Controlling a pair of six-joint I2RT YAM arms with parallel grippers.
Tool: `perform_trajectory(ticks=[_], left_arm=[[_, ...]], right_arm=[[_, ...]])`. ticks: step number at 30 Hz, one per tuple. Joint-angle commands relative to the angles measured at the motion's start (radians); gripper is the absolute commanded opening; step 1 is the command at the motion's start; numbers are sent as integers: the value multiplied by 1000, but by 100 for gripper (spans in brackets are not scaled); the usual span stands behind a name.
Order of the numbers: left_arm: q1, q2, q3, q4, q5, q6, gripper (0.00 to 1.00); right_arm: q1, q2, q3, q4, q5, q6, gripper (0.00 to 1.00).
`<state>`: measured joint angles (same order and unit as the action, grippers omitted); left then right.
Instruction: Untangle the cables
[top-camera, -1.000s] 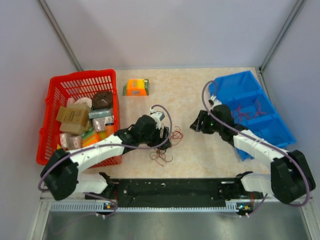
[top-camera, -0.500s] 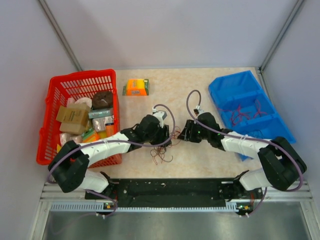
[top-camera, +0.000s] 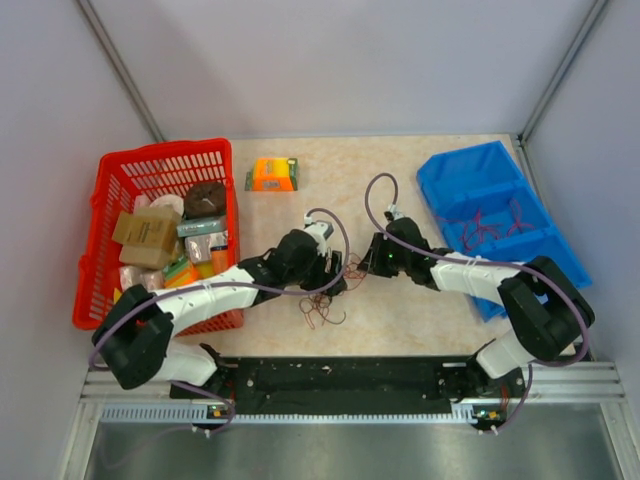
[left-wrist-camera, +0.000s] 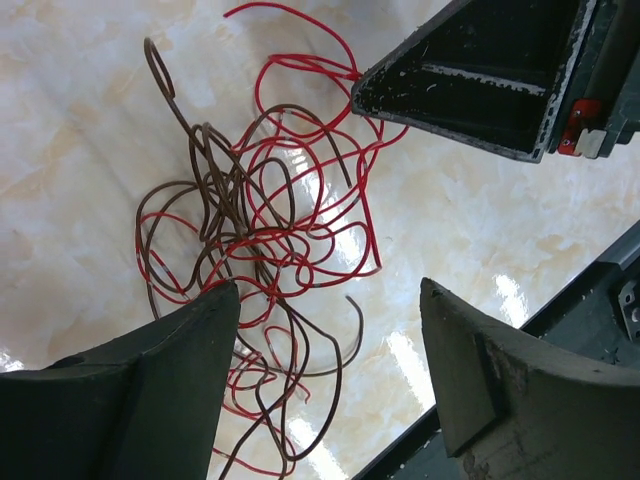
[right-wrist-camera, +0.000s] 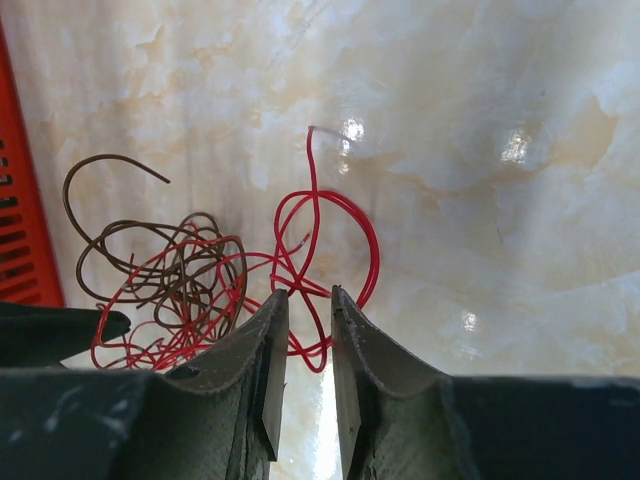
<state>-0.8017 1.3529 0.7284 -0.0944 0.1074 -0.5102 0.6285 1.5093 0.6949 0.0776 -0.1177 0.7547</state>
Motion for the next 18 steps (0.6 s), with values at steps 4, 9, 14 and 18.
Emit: perform_trajectory(ticks=[4, 9, 14, 18], left_arm=[[-2, 64, 72, 32, 3, 24, 72], [-4, 78, 72, 29, -63, 33, 75], [2, 144, 74, 19, -144, 61, 51], [9, 149, 25, 54, -189, 39, 29]], right_arm=[[17, -21, -14, 27, 0, -8, 16], [31, -70, -11, -21, 7, -2, 0], [34, -315, 84, -275, 75, -57, 0], [28, -501, 239, -470, 160, -101, 0]])
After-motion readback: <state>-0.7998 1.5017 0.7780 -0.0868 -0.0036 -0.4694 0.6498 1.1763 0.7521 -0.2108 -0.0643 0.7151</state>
